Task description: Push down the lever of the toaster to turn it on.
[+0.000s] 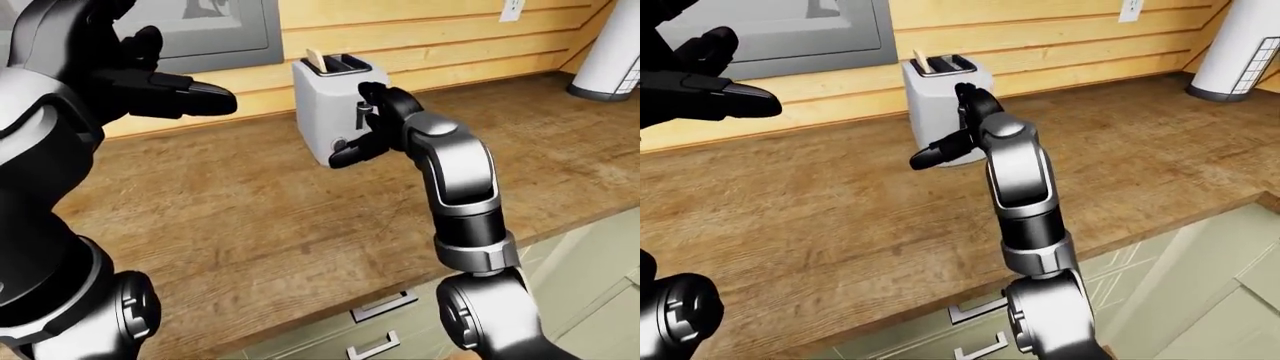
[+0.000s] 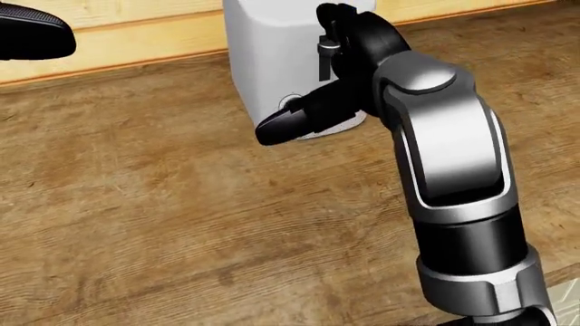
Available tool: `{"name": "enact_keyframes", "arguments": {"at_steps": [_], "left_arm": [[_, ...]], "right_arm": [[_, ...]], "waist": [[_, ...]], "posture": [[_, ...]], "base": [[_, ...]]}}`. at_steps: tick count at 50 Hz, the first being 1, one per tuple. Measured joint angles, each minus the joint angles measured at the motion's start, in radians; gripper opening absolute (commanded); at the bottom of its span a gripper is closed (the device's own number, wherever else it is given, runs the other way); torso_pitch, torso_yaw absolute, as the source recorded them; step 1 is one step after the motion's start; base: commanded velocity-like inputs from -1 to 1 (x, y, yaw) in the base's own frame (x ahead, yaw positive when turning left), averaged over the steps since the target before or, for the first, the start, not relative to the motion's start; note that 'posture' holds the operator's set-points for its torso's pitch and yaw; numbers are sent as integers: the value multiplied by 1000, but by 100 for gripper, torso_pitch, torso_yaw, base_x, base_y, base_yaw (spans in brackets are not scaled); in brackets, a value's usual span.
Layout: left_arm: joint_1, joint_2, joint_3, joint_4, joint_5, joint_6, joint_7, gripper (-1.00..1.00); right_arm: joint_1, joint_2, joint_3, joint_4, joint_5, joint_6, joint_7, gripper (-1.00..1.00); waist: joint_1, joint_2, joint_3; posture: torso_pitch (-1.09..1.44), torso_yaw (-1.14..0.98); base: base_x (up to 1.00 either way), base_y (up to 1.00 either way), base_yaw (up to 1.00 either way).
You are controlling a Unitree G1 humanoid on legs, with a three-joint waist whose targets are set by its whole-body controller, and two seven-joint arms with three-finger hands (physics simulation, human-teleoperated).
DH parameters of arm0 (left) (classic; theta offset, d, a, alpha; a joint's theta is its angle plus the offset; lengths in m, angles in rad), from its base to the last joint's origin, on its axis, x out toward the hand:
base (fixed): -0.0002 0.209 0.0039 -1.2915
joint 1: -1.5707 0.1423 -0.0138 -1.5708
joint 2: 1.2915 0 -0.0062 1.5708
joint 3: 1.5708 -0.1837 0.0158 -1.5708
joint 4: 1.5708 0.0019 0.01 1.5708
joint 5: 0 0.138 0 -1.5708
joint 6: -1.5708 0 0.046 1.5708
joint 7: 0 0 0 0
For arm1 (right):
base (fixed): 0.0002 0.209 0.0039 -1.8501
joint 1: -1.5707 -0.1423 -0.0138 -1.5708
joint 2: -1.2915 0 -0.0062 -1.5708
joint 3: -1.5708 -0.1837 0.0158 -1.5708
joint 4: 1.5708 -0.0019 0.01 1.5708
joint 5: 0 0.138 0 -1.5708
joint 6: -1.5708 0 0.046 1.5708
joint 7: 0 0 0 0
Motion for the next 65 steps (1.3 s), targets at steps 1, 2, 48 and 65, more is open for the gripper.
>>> {"name": "enact_keyframes", "arguments": {"at_steps": [1, 2, 48, 65], "left_arm": [[0, 0, 0, 0, -1, 0, 0, 100], [0, 1, 1, -1, -2, 0, 1, 100], [19, 7, 4, 16, -38, -24, 26, 100], [20, 13, 12, 4, -60, -16, 42, 100]], "right_arm": [[-2, -1, 1, -3, 2, 3, 0, 100], [-5, -3, 3, -10, 3, 9, 0, 100], [-158, -37, -33, 241, 64, -118, -57, 100], [-137, -41, -42, 398, 101, -302, -98, 100]], "waist": [[0, 0, 0], [1, 0, 1], [2, 1, 0], [0, 0, -17]], "posture": [[-26, 0], [-26, 0], [-26, 0], [-26, 0]], "base": [[0, 0, 0], [0, 0, 0], [0, 0, 0], [0, 0, 0]]}}
